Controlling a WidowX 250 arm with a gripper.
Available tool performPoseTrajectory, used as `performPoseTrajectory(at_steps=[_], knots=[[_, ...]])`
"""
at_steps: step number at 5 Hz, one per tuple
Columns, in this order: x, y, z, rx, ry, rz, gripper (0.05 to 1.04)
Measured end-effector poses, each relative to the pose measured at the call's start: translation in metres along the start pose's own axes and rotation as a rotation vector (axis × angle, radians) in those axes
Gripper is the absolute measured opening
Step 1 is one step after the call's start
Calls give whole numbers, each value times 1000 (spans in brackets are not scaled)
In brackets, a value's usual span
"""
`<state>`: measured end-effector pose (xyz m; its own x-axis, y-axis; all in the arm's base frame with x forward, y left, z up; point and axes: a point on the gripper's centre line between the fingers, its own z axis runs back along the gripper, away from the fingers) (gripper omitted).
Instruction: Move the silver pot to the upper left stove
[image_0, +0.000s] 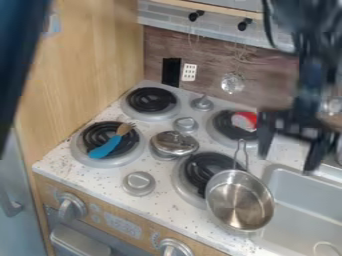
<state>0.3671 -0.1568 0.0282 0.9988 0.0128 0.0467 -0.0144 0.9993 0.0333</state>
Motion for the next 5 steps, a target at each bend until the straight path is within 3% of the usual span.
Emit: performPoseTrajectory(at_steps=[2,4,5], knots=[[-24,-11,-45,106,111,7,998],[-24,-14,-64,116,121,56,941],[-29,-13,-80,138,156,71,628]])
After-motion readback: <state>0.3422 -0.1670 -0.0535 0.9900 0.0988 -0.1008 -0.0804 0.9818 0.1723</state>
